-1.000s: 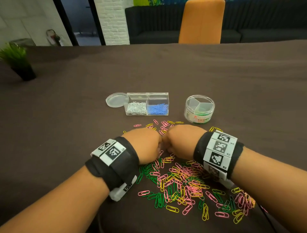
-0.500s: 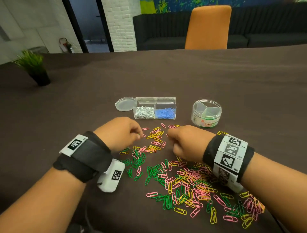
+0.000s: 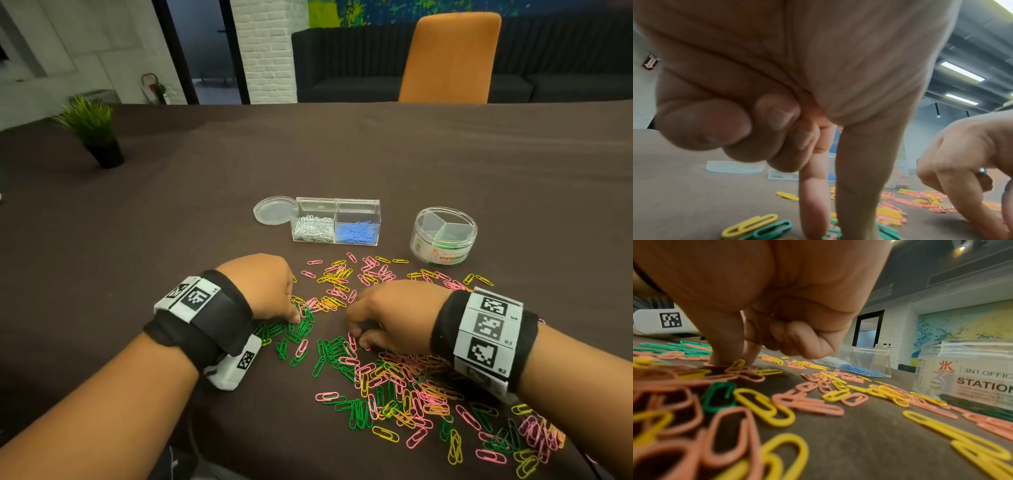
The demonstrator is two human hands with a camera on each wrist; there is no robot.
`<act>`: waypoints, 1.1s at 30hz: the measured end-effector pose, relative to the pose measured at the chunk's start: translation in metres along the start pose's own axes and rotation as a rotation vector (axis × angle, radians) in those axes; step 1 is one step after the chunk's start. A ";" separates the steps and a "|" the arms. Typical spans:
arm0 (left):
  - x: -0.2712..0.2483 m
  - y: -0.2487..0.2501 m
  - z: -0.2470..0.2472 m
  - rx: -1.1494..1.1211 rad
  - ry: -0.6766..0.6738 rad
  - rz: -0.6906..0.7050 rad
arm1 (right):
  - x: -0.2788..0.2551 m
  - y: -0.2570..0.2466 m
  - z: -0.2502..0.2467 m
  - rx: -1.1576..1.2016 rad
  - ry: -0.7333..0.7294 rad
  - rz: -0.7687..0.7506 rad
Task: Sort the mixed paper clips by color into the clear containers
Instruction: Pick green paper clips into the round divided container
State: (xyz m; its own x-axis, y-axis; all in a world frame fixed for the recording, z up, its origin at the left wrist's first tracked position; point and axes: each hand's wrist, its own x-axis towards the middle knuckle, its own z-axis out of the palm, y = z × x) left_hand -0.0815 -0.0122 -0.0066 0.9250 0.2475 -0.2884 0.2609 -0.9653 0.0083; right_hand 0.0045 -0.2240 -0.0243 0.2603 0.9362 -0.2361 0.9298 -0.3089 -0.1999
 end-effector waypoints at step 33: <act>-0.021 -0.040 0.000 -0.125 -0.128 -0.003 | 0.022 -0.036 -0.013 -0.010 -0.137 0.057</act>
State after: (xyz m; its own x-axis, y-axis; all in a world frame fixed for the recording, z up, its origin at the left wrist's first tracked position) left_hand -0.1113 0.0211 -0.0010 0.8837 0.2300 -0.4077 0.3031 -0.9449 0.1240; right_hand -0.0201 -0.1899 -0.0098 0.2758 0.8853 -0.3743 0.9173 -0.3588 -0.1726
